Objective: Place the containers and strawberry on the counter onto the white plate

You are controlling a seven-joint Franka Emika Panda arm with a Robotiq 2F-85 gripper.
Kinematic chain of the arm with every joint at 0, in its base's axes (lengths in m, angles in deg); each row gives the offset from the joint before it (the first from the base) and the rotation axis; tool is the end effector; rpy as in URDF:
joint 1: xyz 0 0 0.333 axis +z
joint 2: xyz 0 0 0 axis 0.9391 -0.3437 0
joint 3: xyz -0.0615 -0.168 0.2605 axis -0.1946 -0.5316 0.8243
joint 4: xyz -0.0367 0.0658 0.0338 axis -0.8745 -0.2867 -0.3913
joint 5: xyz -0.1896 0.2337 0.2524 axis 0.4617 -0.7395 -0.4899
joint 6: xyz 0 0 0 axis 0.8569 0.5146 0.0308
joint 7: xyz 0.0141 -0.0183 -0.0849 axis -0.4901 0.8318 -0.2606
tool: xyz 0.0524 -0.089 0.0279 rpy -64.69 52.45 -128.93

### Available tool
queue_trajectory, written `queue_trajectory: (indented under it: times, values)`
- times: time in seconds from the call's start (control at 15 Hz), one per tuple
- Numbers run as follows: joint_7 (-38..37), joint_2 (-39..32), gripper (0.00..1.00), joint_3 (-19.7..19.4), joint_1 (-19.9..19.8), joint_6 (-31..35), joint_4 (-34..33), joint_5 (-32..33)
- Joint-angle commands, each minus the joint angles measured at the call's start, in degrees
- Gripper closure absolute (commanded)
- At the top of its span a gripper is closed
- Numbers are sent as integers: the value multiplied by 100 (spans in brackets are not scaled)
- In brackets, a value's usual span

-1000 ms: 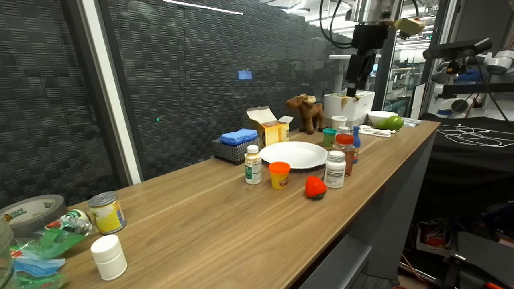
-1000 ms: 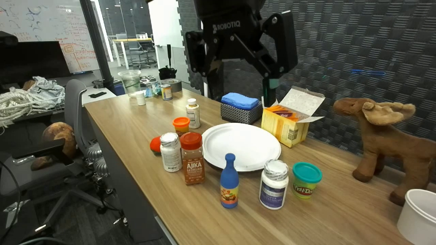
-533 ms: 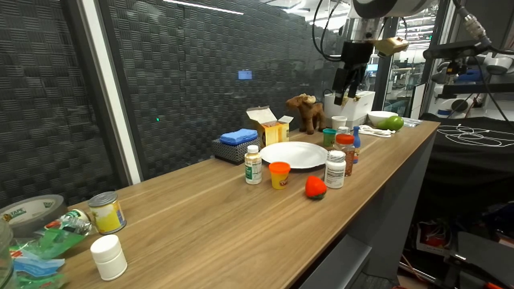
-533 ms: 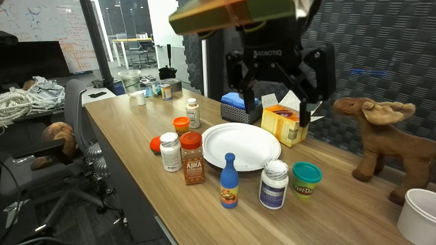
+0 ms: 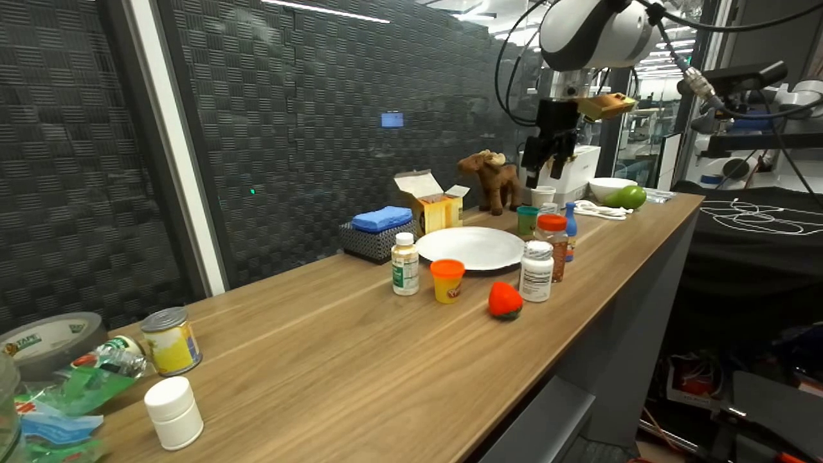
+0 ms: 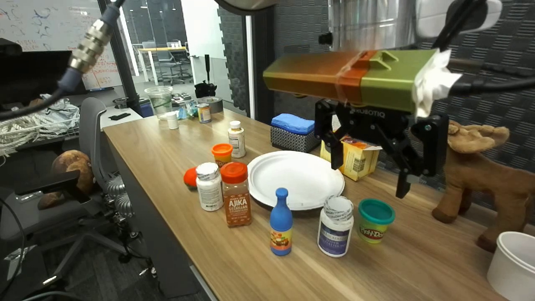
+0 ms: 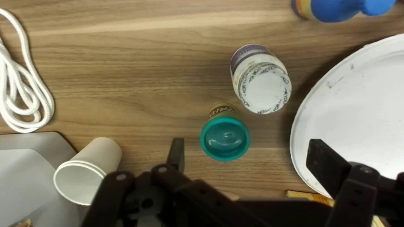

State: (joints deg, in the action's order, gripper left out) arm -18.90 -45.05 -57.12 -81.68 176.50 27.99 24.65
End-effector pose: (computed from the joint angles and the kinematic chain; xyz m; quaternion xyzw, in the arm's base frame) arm 0.5546 -0.2549 0.4014 0.9944 -0.0611 0.0696 0.0500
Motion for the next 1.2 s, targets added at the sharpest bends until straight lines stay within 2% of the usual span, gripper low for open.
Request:
queue_trajectory:
  times: [0.0, 0.53, 1.0, 1.07, 1.13]
  values:
    - [-41, -439, 0, 122, -184, -26, -507, -184]
    - [-19, -1102, 0, 262, -401, -235, -1083, -221]
    - [-29, -1396, 0, 387, -506, -430, -1336, -166]
    - [-33, -1423, 25, 390, -517, -451, -1356, -168]
    - [-47, -1454, 27, 385, -523, -459, -1378, -159]
